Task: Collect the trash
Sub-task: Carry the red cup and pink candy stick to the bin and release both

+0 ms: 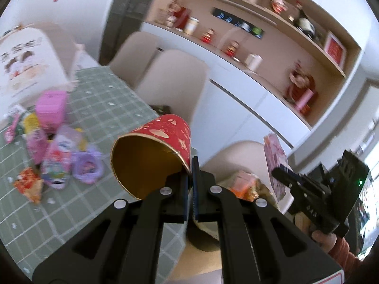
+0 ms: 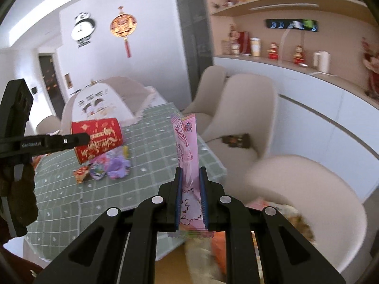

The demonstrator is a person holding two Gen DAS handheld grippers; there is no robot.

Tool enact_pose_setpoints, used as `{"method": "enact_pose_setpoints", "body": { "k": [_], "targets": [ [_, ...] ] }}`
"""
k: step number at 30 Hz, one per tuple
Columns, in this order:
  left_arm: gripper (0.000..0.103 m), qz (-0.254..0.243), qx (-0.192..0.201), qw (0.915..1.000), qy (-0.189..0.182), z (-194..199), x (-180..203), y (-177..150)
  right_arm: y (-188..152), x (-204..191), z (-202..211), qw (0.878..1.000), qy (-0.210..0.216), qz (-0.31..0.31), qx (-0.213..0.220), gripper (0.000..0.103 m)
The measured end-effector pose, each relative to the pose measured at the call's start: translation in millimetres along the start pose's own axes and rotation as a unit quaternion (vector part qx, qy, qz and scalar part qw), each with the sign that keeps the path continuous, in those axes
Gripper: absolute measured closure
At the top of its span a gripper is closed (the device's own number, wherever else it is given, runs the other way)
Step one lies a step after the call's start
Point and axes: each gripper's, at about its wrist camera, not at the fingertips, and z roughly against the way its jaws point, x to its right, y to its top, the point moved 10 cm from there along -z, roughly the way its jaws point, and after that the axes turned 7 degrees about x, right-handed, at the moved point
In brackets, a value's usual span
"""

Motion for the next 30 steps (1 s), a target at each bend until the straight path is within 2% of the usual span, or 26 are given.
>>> {"method": "enact_pose_setpoints", "body": {
  "k": [7, 12, 17, 22, 25, 27, 30],
  "targets": [
    [0.100, -0.047, -0.048, 0.9967, -0.047, -38, 72, -33, -24, 75, 35, 0.997, -0.052, -0.050, 0.002, 0.088],
    [0.100, -0.066, -0.069, 0.9931, -0.068, -53, 106, -53, -41, 112, 54, 0.994, -0.074, -0.081, 0.001, 0.088],
    [0.100, -0.074, -0.090, 0.9897, -0.083, -70, 132, -75, -50, 129, 65, 0.993, -0.084, -0.085, -0.003, 0.088],
    [0.100, -0.052, -0.118, 0.9866, -0.100, -85, 145, -98, -58, 147, 70, 0.992, -0.088, -0.087, -0.011, 0.088],
    [0.100, -0.056, -0.147, 0.9807, -0.115, -95, 155, -114, -63, 153, 73, 0.992, -0.087, -0.091, -0.013, 0.088],
    [0.100, -0.064, -0.156, 0.9791, -0.114, -104, 161, -124, -68, 157, 74, 0.992, -0.086, -0.096, -0.014, 0.088],
    [0.100, -0.063, -0.151, 0.9810, -0.103, -122, 164, -127, -75, 158, 78, 0.992, -0.084, -0.098, -0.016, 0.088]
  ]
}}
